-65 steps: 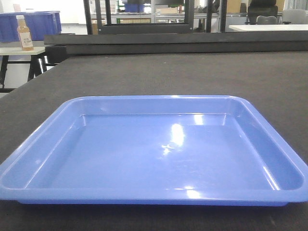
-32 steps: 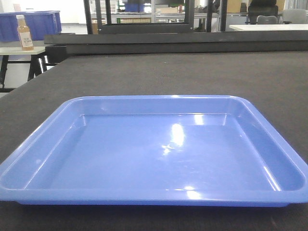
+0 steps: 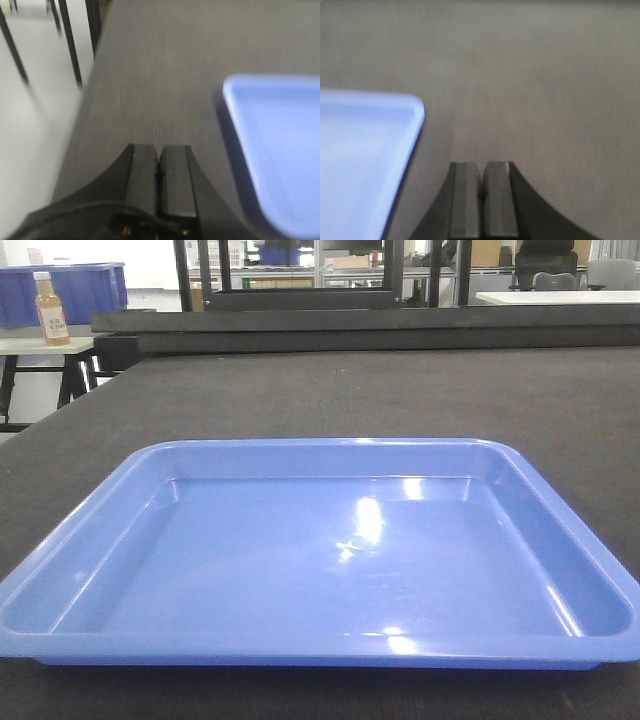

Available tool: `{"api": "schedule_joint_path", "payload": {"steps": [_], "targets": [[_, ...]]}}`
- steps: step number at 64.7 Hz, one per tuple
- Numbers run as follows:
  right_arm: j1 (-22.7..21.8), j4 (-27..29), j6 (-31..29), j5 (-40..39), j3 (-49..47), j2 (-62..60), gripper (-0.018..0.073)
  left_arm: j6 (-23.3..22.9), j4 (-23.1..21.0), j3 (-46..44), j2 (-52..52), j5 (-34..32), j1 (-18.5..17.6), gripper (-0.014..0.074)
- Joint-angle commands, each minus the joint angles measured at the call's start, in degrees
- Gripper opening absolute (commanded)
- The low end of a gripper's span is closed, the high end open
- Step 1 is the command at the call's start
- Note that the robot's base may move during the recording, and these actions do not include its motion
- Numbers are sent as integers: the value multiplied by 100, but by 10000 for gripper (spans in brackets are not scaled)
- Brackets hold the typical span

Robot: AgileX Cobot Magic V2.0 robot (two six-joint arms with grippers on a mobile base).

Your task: Grab blue tray and place on right shelf

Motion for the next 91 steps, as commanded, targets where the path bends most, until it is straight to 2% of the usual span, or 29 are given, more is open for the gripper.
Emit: {"api": "schedule_joint_path", "payload": {"steps": [1, 9, 17, 24, 29, 38, 46, 53, 58, 62, 65, 70, 78, 91], "targets": [[-34, 13, -39, 399, -592, 698, 42, 18, -55, -442, 626, 94, -34, -48], [-34, 13, -39, 1185, -1134, 1414, 42, 18, -414, -638, 1432, 225, -34, -48], [-34, 13, -39, 1381, -1264, 1761, 42, 18, -1019, -663, 1871, 59, -34, -48], [-34, 160, -39, 1673, -1258, 1858, 42, 18, -1710, -663, 2140, -481, -34, -48], [-34, 167, -39, 1671, -1280, 1969, 42, 18, -1893, -719, 2379, -854, -34, -48], [-1, 187, 604, 2667, -1706, 2847, 45, 18, -1827, -1434, 3375, -143, -34, -42], [318, 54, 1124, 2405, -1966, 3622, 45, -66, -1391, -2152, 4253, 73, -61, -42], [907, -351, 1967, 2217, -2080, 4211, 45, -935, -614, -2580, 4780, 197, -342, -42], [1342, -615, 2446, 2244, -2215, 4637, 45, -1561, -33, -2839, 5157, 401, -785, -42], [1559, -598, 2615, 2244, -2389, 4970, 45, -1885, 150, -2992, 5422, 631, -1107, -42], [1709, -544, 2618, 2244, -2550, 5208, 45, -2006, 161, -3139, 5648, 766, -1369, -42], [1810, -403, 2618, 2250, -2812, 5519, 45, -2242, 150, -3325, 6004, 958, -1558, -42], [1810, -57, 2553, 2214, -3154, 5870, 45, -2243, -59, -3653, 6531, 1253, -1672, -41], [1810, 87, 2516, 1929, -3330, 6222, 45, -2243, -107, -3855, 6958, 1083, -1777, -41]]}}
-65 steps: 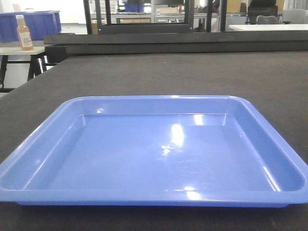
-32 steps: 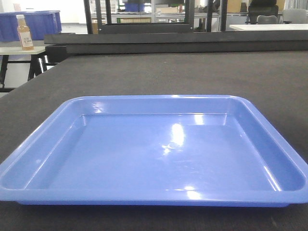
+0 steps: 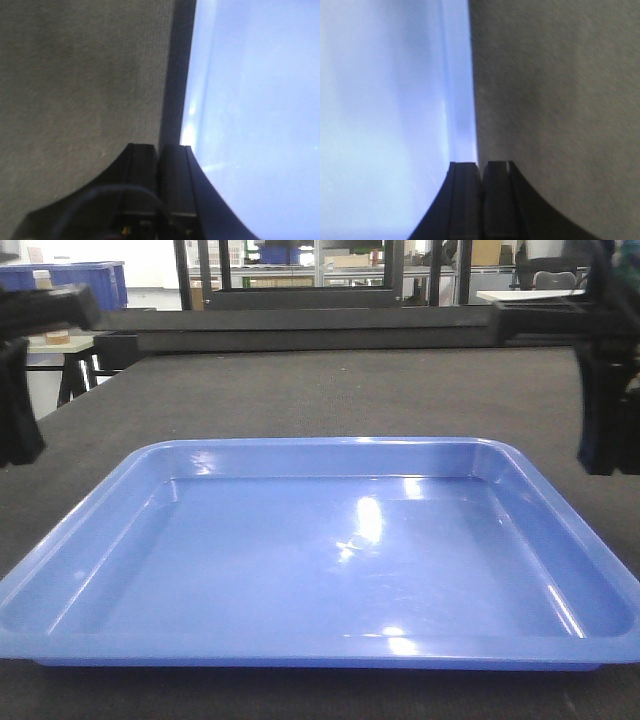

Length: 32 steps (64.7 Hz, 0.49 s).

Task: Grab blue tray and place on right shelf
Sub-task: 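Lower both grippers onto the tray's side rims, one at each side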

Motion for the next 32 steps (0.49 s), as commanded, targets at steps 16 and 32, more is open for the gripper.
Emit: {"api": "schedule_joint_path", "payload": {"steps": [16, 32], "targets": [[6, 0, -237, -511, -221, 125, 45, -74, -78, -218, -95, -265, -69, -42], [1, 0, -252, -497, -221, 297, 223, -74, -18, -218, -40, -409, -159, -28]]}}
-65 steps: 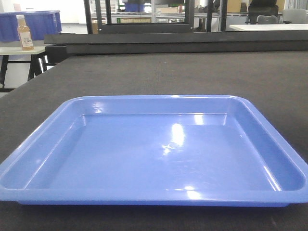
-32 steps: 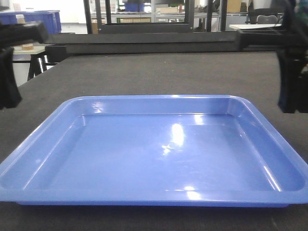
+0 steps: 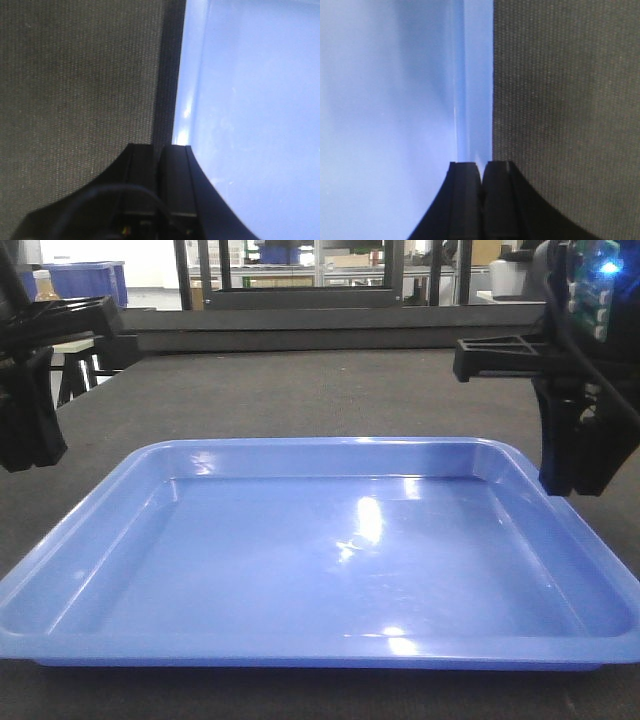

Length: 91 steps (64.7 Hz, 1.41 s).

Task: Grab blue tray and place on right shelf
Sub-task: 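Lower both grippers onto the tray's side rims, one at each side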

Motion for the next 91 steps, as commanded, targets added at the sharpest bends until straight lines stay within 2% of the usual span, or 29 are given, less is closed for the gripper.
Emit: {"api": "schedule_joint_path", "payload": {"steps": [1, 9, 16, 22, 62, 91], "targets": [[1, 0, -73, -58, -198, -146, 260, -65, 7, -192, -117, -200, -120, -25], [1, 0, -73, 47, -198, -104, 384, -65, 63, -192, 49, -333, -367, 66], [-16, 0, -73, 86, -198, -104, 391, -65, 196, -202, 187, -432, -529, 218], [-87, 69, -65, 72, -198, -67, 391, -352, 167, -233, 253, -360, -515, 288], [-107, 228, -71, -301, -141, 332, 391, -385, 291, -233, 728, -359, -464, 286], [-2, 246, -71, -417, 42, 343, 388, -385, 169, -233, 1015, -336, -464, 286]]}}
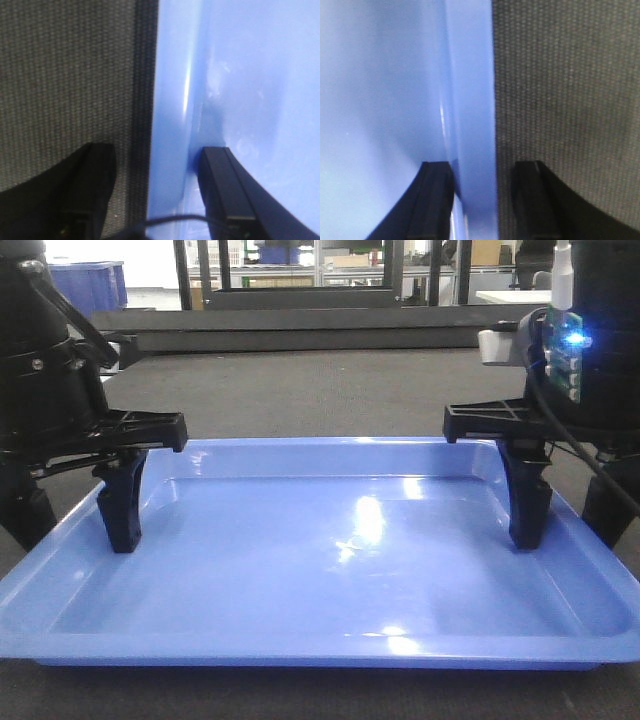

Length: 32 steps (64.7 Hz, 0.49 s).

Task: Grab blue tray and place on right shelf
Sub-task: 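Lower both grippers onto the tray's side rims, one at each side, then close both grippers on the tray's side rims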

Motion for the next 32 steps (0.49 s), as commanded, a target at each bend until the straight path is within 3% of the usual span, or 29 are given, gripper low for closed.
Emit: {"api": "schedule_joint_path", "payload": {"steps": [1, 32], "targets": [[57, 30, -49, -102, -112, -217, 388, -77, -67, -139, -209, -71, 16, 286], [58, 41, -49, -144, -118, -70, 388, -77, -67, -139, -209, -35, 16, 286]]}}
